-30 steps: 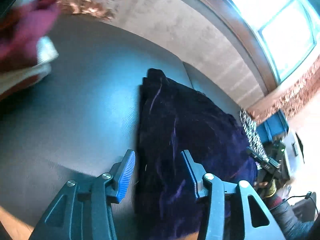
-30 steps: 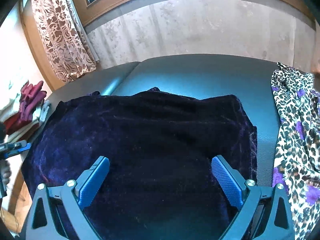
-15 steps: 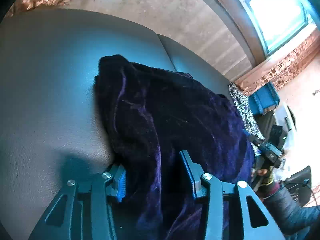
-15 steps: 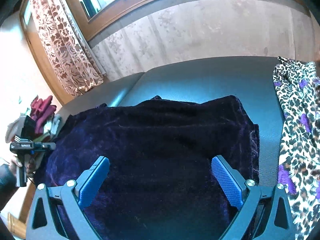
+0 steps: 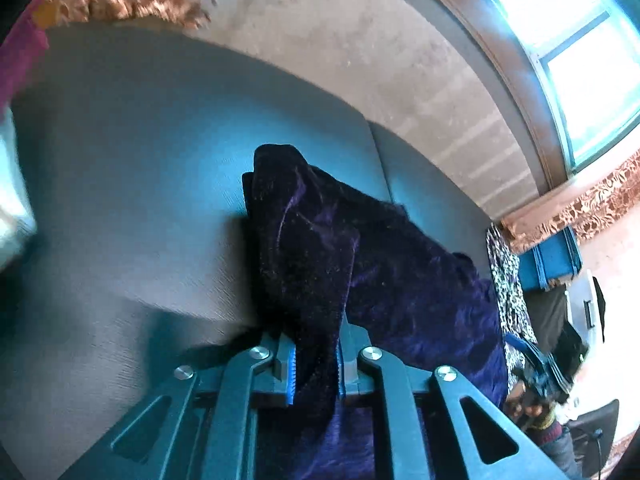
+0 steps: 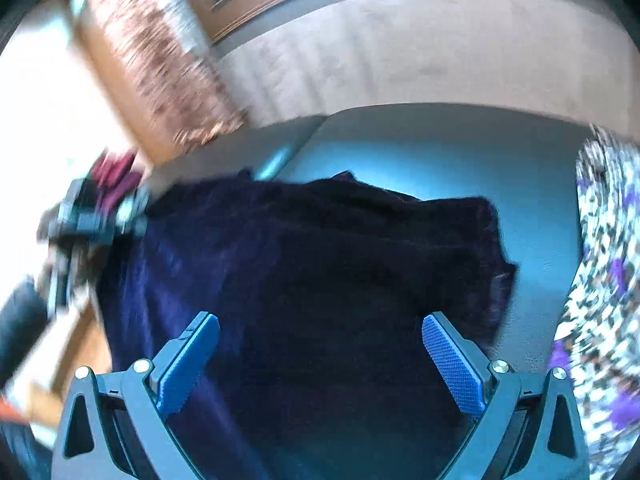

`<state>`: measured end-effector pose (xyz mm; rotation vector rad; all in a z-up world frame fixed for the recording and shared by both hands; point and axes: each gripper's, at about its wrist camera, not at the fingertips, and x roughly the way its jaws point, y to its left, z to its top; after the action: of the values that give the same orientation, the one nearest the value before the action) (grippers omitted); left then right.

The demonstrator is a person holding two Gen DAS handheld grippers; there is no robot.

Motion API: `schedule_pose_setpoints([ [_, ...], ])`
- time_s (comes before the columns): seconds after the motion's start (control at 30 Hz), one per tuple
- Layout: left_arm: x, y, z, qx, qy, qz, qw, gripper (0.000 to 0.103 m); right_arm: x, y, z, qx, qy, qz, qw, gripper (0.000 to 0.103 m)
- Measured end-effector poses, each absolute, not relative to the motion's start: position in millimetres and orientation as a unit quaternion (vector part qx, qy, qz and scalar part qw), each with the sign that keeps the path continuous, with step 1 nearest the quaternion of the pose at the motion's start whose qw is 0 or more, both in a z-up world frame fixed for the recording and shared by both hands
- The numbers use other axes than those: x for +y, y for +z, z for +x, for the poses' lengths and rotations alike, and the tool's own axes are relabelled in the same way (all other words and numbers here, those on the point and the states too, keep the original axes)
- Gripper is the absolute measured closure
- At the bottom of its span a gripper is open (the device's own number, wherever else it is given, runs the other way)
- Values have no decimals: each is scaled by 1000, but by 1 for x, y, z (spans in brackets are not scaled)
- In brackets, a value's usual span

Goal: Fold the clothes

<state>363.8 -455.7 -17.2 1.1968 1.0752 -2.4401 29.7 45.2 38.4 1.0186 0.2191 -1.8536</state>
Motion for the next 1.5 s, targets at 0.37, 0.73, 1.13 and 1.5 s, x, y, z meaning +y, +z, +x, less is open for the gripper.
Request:
schedule_pose_setpoints([
  [0.37, -434, 46, 380, 384, -833, 392, 74, 91, 13, 27, 45, 255, -673, 428, 547, 2],
  [0.73, -335, 94, 319, 427, -835, 346, -20, 92, 35, -16, 35, 206, -708, 381, 557, 0],
  [1.13, -204, 56, 200, 391, -812, 426, -73, 92, 59, -27, 14, 117, -707, 373, 590, 0],
  [1.5, -189, -9, 183, 450, -714, 531, -73, 74, 62, -34, 6, 102, -707, 365, 597, 0],
])
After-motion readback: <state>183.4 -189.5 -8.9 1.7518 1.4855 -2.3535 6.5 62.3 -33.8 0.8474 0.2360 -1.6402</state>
